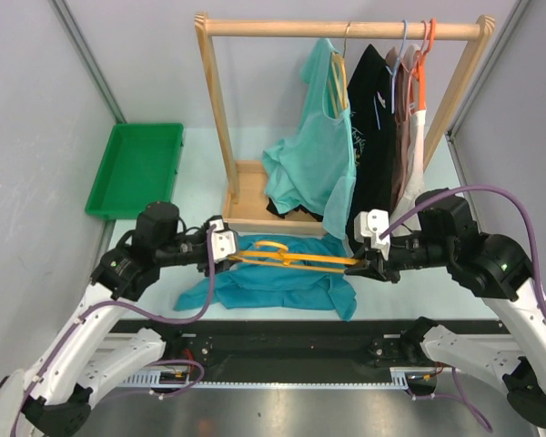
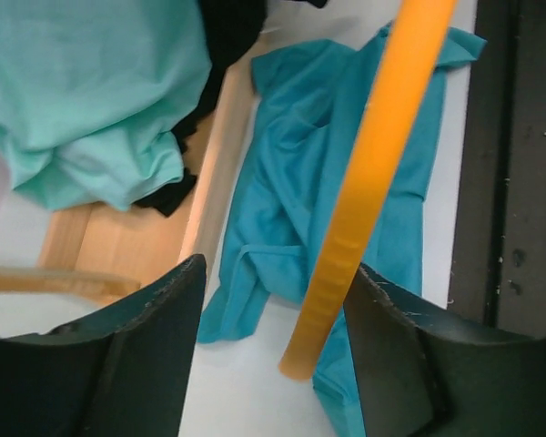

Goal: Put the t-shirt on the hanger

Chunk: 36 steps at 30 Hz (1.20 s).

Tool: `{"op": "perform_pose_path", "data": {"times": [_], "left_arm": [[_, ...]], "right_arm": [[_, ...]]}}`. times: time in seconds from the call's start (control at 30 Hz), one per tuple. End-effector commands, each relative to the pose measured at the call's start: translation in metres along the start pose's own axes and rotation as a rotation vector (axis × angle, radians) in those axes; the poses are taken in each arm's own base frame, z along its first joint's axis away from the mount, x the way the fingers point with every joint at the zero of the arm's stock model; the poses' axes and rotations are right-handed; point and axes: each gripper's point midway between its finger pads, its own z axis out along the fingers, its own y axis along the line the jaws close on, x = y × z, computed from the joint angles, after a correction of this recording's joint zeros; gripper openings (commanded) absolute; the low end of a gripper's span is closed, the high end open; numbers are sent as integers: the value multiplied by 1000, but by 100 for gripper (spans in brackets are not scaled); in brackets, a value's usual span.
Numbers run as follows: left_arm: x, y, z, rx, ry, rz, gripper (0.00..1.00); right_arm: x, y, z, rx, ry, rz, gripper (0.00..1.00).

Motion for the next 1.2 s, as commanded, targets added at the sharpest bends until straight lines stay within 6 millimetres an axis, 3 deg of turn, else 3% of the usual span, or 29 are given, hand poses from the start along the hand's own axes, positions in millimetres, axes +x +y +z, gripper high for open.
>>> {"op": "perform_pose_path", "data": {"times": [0.0,0.07,0.1,0.13,0.17,0.27,0.33,0.43,0.5,0.7,0.83,0.93,1.03,1.1,1.17], "left_arm": [[-11,-28,8,153,-50,-21,51],[-6,-41,13,216,-29,-55,34],[-2,-42,14,219,-15,-77,13],[2,-40,17,205,7,-107,4],[7,-38,20,177,25,-167,0],[22,-43,22,161,70,-242,0],[29,-52,22,188,77,-259,0],[37,-60,24,222,95,-268,0],[41,-62,28,244,115,-284,0],[37,-61,32,268,123,-307,0],[39,-63,33,284,147,-296,0],[32,-59,34,281,138,-290,0],[28,-57,35,291,135,-279,0],[28,-54,35,282,148,-270,0],[26,-53,35,286,146,-263,0]], "right_arm": [[-15,7,2,-54,-70,-22,0],[-17,-3,5,-18,-74,-28,0],[-16,-8,6,8,-64,-15,13],[-10,-22,6,69,-29,-16,24],[-6,-27,5,98,0,-26,55],[3,-49,1,201,104,-58,99],[2,-56,-5,231,142,-94,100],[-5,-50,1,156,157,-136,100],[-10,-48,16,97,155,-110,100],[-50,-44,56,-16,36,-12,100],[-69,-41,81,-75,5,-32,96],[-74,-33,99,-121,14,-52,85],[-65,-32,111,-126,50,-75,47],[-56,-29,115,-134,77,-90,33],[-53,-28,113,-127,84,-101,12]]}}
